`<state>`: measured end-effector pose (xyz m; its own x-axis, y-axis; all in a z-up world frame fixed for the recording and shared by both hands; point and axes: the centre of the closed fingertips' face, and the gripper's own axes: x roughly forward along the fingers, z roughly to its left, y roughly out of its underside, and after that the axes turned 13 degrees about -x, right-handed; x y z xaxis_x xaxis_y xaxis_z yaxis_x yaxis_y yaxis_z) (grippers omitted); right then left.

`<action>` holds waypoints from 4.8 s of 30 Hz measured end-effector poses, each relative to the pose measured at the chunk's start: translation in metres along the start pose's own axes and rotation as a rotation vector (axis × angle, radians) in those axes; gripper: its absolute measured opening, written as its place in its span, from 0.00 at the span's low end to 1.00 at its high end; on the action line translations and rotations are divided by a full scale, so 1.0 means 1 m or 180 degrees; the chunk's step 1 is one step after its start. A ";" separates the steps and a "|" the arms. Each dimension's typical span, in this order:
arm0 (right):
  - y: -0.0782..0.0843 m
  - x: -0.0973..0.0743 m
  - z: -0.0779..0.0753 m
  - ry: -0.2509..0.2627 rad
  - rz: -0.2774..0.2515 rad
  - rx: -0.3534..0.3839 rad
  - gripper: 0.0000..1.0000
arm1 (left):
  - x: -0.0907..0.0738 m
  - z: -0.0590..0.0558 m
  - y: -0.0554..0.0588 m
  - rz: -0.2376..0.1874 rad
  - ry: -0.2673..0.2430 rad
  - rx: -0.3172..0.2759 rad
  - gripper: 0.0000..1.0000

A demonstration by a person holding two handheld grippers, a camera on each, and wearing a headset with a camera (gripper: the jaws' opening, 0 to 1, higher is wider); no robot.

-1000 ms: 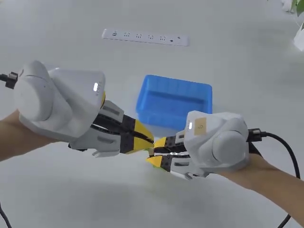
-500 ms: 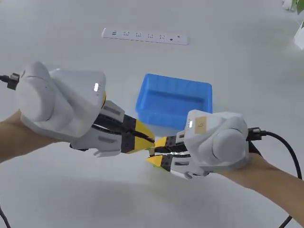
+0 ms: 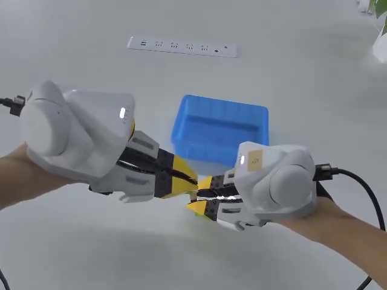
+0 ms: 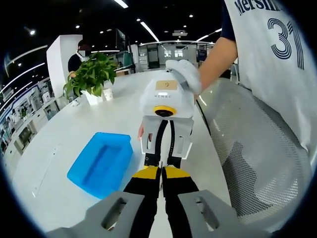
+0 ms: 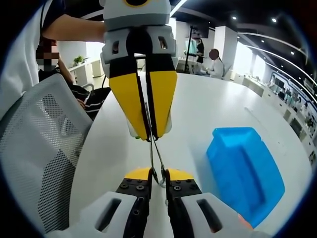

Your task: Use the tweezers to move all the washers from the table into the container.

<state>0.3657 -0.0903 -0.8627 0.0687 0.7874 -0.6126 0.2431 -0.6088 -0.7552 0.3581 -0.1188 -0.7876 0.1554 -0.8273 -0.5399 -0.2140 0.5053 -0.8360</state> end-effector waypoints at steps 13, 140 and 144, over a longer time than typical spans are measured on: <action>0.005 0.000 0.000 -0.0025 0.0027 0.0034 0.12 | 0.001 0.001 -0.001 -0.0010 0.0017 -0.0029 0.06; 0.041 -0.008 -0.126 0.0394 0.0235 0.0345 0.12 | 0.028 0.120 -0.040 -0.0085 -0.0006 0.0007 0.06; 0.037 -0.010 -0.127 0.0416 0.0222 0.0336 0.12 | 0.025 0.118 -0.043 -0.0091 -0.0021 0.0029 0.06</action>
<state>0.4967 -0.1087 -0.8548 0.2088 0.7445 -0.6341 0.1309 -0.6638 -0.7363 0.4848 -0.1321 -0.7763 0.1677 -0.8398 -0.5163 -0.2007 0.4837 -0.8519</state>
